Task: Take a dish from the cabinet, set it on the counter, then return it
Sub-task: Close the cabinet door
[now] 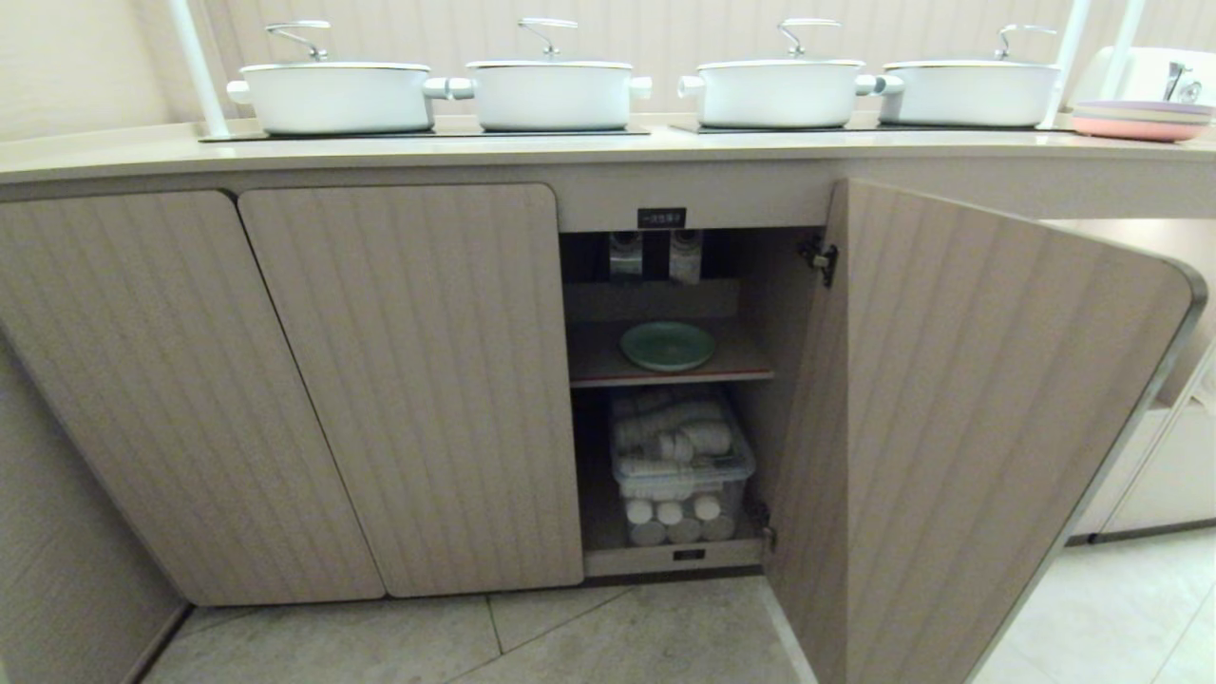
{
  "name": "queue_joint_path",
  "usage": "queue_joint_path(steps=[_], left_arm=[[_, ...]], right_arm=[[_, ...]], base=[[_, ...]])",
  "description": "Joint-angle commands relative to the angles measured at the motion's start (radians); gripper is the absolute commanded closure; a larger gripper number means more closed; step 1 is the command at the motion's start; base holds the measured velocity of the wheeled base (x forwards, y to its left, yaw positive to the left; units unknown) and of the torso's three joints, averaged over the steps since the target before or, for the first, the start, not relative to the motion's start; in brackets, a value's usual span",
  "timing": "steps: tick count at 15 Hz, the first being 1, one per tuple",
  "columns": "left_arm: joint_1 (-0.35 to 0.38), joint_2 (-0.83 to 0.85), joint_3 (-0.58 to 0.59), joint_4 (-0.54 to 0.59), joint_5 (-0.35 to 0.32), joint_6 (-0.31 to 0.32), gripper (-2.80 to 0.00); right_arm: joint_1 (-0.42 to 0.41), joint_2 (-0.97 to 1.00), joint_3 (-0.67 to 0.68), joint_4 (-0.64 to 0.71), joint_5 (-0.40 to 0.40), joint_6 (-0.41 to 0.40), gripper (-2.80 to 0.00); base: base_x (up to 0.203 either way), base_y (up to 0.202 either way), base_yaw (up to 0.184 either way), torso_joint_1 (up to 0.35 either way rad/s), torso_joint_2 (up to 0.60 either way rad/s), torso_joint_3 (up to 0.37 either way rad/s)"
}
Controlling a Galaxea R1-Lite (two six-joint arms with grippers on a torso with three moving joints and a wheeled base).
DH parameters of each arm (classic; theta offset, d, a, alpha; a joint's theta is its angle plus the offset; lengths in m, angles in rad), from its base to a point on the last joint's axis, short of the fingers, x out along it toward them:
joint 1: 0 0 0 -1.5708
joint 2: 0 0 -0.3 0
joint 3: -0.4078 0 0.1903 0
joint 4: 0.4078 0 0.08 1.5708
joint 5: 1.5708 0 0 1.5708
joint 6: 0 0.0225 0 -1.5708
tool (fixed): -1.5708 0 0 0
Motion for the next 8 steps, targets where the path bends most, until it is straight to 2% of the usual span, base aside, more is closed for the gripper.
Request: queue_joint_path(steps=[1,8], left_arm=[[-0.001,0.000,0.000,0.000,0.000,-0.001,0.00],[0.000,0.000,0.000,0.000,0.000,-0.001,0.00]], right_arm=[[0.000,0.001,-0.001,0.000,0.001,-0.001,0.00],[0.000,0.001,-0.001,0.000,0.001,-0.001,0.00]], base=[[0.000,0.000,0.000,0.000,0.00,0.000],[0.000,0.000,0.000,0.000,0.00,0.000]])
